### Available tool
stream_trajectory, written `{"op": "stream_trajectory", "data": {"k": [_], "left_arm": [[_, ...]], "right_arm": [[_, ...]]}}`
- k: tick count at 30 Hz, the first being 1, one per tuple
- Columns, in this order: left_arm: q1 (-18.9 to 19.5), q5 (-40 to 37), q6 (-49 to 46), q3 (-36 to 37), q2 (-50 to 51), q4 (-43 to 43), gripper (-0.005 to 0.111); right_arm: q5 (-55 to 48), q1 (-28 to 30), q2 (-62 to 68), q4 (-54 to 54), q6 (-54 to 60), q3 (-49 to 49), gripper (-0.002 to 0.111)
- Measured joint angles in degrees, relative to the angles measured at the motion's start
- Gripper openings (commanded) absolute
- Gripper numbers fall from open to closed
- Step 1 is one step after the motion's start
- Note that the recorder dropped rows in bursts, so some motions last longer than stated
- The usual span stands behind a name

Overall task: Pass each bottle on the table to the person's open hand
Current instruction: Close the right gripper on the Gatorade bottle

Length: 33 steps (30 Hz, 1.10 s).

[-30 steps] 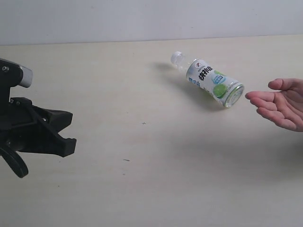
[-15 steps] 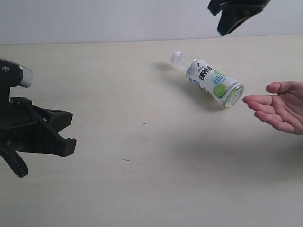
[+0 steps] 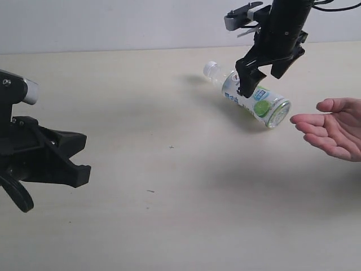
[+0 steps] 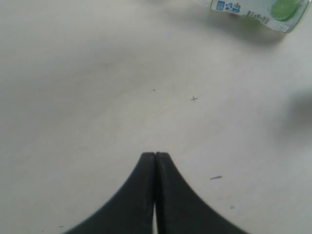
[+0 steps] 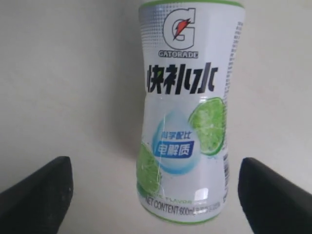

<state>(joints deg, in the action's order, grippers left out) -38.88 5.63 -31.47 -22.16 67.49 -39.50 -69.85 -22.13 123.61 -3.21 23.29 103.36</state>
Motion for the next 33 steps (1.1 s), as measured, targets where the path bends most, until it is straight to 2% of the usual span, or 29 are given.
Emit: {"op": "stream_trajectory", "data": {"k": [23,33], "left_arm": [[0.0,0.0,0.0,0.0,0.0,0.0,0.000],[0.0,0.0,0.0,0.0,0.0,0.0,0.000]], "right_arm": [[12.9,0.0,7.4,0.0,3.1,0.1,0.086],[13.8,0.0,7.4,0.0,3.1,0.1,0.086]]}}
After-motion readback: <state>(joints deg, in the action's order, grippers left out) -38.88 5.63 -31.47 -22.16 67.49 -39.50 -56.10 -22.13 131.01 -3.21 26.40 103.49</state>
